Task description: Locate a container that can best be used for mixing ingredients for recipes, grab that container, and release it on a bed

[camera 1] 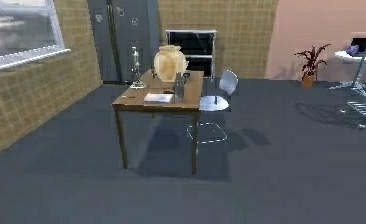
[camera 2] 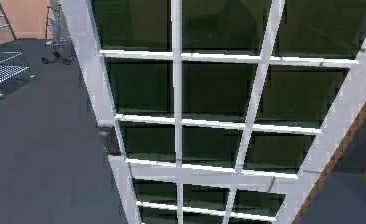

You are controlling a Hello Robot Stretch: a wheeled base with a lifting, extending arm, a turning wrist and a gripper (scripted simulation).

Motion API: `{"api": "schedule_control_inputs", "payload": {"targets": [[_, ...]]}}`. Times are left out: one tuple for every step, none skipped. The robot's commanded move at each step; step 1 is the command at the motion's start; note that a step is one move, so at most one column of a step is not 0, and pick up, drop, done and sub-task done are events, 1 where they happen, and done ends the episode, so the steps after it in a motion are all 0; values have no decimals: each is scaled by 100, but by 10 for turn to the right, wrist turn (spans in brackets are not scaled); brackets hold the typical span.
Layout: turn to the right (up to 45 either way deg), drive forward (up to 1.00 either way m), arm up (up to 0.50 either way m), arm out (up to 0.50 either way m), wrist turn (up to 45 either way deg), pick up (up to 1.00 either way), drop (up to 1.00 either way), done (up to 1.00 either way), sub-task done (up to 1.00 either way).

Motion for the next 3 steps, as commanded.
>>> {"api": "schedule_control_inputs", "payload": {"targets": [[0,75,0,0,0,0,0,0,0],[450,0,0,0,0,0,0,0,0],[30,0,0,0,0,0,0,0,0]]}}
